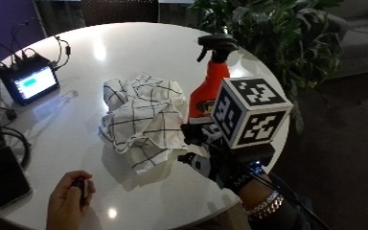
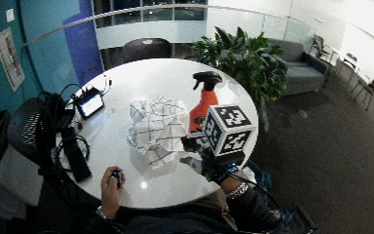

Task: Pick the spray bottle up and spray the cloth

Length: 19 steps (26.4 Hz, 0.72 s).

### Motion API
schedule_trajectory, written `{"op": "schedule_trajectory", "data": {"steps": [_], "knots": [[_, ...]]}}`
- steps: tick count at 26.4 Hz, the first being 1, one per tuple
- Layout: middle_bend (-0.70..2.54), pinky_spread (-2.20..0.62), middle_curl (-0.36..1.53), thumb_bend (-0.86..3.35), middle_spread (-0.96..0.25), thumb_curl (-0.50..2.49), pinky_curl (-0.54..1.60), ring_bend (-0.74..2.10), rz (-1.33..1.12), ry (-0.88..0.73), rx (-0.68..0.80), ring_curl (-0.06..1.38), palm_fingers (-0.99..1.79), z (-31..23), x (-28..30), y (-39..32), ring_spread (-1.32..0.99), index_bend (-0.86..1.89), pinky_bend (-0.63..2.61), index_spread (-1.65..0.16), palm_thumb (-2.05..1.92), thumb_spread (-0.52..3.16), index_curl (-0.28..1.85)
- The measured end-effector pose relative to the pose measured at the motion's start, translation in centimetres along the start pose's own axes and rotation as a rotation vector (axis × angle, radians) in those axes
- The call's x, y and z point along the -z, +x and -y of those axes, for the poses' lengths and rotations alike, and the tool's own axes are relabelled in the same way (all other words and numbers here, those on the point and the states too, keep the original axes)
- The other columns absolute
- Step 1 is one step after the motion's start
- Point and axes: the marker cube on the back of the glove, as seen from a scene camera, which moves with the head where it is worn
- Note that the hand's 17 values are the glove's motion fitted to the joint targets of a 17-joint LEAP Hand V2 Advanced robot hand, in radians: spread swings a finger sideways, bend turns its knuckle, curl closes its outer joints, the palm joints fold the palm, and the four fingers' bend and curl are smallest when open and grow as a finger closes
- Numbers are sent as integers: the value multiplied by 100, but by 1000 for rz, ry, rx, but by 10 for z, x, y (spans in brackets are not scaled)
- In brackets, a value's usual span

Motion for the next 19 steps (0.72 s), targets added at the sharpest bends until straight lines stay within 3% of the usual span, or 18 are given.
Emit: {"op": "schedule_trajectory", "data": {"steps": [8, 19], "knots": [[21, 20, 14, 32, -2, 14, 16, 26, -16, 16, -14, 14, 55, 0, 7, 2, -1, 33, 29, -32, 56, 77, 22], [18, 24, 20, 26, -1, 19, 22, 24, -3, 27, -14, 19, 57, 2, 5, -2, -1, 26, 26, -38, 61, 101, 27]]}}
